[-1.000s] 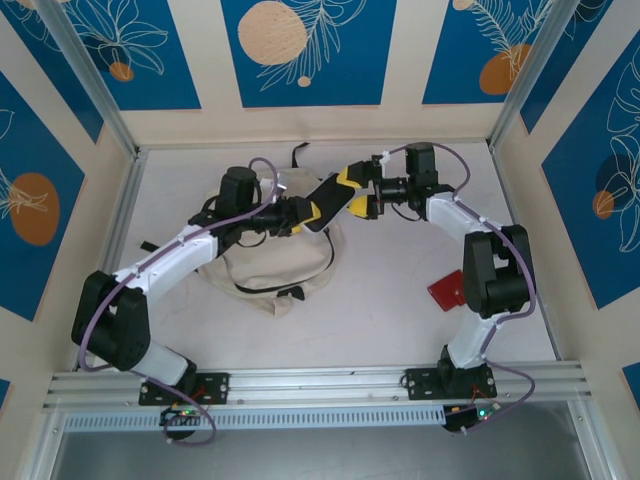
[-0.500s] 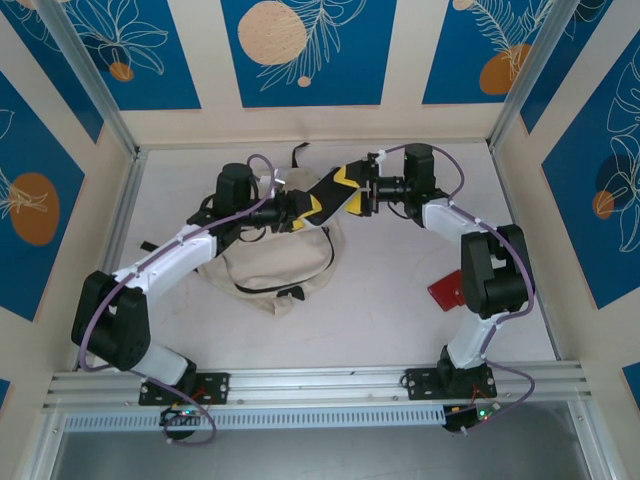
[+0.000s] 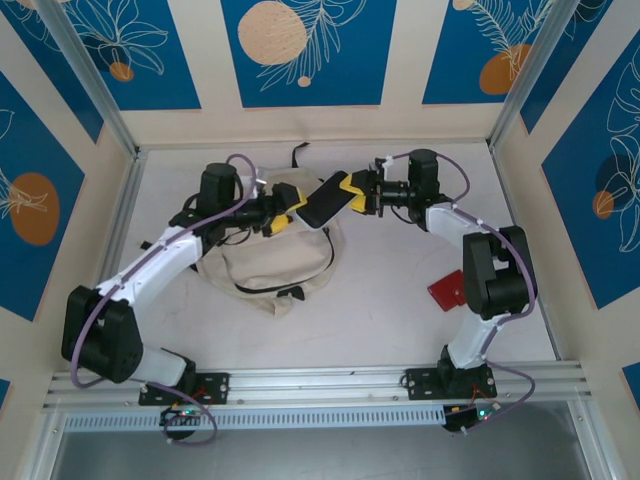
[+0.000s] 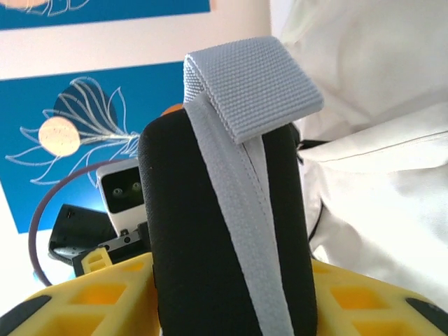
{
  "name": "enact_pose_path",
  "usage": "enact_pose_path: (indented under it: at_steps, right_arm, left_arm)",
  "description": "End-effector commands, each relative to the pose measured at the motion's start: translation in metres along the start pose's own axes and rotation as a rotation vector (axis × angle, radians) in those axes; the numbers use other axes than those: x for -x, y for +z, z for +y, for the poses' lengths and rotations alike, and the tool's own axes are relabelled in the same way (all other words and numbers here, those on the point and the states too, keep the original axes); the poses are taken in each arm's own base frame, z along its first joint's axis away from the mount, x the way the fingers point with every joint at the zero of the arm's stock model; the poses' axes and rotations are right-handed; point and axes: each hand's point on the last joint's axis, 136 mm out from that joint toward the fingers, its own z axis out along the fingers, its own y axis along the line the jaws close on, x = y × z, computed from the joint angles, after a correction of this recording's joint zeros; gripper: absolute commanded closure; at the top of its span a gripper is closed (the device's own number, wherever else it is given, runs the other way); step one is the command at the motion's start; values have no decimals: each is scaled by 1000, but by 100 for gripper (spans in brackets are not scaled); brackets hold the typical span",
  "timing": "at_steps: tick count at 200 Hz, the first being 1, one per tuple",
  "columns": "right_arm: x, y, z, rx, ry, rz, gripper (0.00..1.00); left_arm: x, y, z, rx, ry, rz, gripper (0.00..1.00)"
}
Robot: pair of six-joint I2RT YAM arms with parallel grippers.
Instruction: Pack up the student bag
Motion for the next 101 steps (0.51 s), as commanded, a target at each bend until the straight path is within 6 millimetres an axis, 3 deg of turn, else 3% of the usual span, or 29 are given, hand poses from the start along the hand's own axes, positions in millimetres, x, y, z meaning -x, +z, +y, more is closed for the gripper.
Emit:
enact_pose_path:
  at_steps: [1, 32, 101]
  right_arm:
    - [1, -17, -9, -70, -28, -72, 54]
    - [4, -33, -26, -133, -24, -136, 56]
    - [0, -47, -45, -223, -29, -184, 57]
  left_arm:
    - [7, -26, 49, 273, 16, -78, 10]
    - [15, -41, 98, 522, -4, -122, 8]
    - [64, -32, 150, 824, -12, -191, 19]
